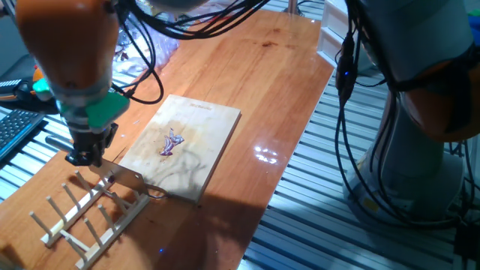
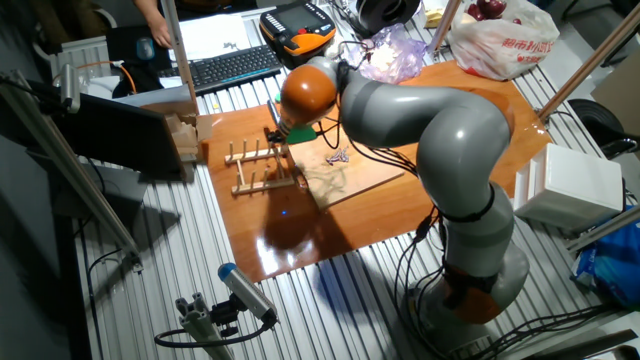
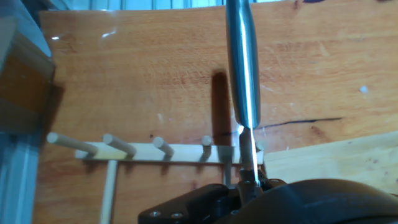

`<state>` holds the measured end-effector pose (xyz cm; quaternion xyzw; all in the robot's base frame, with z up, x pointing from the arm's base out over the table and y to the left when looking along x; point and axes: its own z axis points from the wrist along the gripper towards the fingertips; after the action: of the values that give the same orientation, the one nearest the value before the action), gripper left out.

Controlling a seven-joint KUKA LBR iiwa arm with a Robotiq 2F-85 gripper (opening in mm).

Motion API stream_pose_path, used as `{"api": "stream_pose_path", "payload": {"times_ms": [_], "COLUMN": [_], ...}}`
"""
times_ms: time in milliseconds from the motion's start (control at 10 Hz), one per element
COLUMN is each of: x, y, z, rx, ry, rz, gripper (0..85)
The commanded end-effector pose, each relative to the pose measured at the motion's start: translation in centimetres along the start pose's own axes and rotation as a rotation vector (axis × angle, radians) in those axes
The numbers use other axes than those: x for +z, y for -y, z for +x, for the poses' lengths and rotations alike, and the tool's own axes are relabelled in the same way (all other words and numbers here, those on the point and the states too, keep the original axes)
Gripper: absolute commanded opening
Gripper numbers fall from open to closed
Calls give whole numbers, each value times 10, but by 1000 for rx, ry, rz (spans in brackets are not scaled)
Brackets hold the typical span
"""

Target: Chop the onions

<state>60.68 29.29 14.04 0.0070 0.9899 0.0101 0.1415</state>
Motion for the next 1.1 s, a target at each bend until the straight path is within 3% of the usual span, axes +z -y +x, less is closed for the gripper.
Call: {"api": "stream_pose_path", "payload": {"times_ms": [0, 800, 1000], "x": [1, 2, 6], "y": [1, -7, -10], "z": [0, 7, 13], "rx": [-10, 5, 16], "ry": [3, -21, -11], "rz": [8, 0, -2], "gripper": [0, 0, 0]}}
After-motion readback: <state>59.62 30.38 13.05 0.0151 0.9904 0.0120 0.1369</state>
